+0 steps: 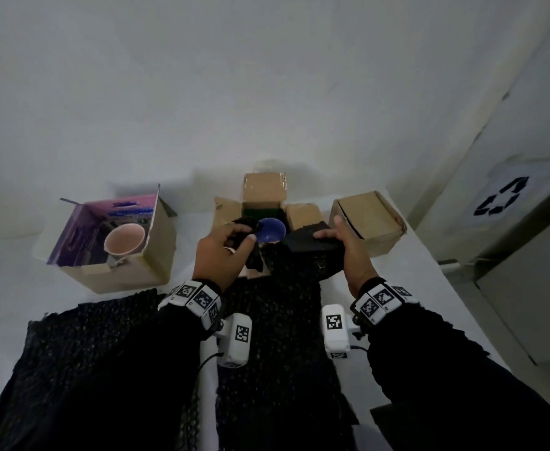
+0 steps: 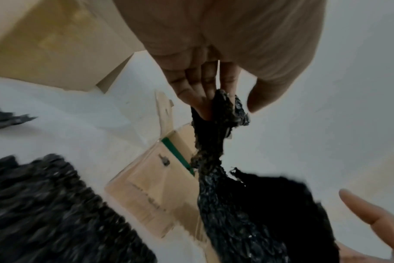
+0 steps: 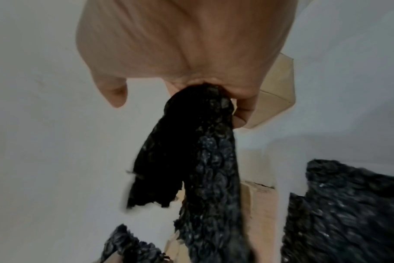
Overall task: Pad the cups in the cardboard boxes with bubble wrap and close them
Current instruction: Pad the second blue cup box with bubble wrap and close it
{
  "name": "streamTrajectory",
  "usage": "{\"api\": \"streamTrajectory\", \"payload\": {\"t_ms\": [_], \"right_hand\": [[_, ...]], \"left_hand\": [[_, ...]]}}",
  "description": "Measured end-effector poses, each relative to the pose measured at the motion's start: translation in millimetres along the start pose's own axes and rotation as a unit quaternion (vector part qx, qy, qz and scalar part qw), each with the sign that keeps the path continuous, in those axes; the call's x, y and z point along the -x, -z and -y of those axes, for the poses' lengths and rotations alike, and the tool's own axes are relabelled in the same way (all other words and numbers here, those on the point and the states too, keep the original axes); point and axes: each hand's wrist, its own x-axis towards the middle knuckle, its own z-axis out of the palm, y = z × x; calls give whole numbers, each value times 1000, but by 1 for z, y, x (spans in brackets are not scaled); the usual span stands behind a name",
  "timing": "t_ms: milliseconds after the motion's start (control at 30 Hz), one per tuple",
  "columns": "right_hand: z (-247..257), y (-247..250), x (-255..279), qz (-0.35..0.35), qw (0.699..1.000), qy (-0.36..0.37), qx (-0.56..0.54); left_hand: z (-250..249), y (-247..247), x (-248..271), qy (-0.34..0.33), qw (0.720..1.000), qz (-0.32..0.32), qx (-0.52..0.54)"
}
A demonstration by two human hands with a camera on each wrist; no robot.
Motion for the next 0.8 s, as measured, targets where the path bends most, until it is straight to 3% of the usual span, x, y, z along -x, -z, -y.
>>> {"api": "streamTrajectory", "payload": {"t_ms": [133,300,433,567,700,800], "right_hand": [[6,2,-30,-80,975,116,173],[11,-14,-64,-126,956,208,166],[13,-37,-88,-104,919,299,237],[1,-59,-107,4,874,329,358],[-17,-75,-126,96,761,376,520],[-19,-83,-135,98,681,397,607]], "left_hand": [[-3,-10,-30,-27,997,-19,-72],[19,-31,-64,-63,986,27,-151],[37,-44,-82,-50,957,81,-273],[51,-46,-88,-71,901,103,-415],[57,-51,-95,-111,884,76,-447],[58,-53,-101,-115,869,65,-476]]}}
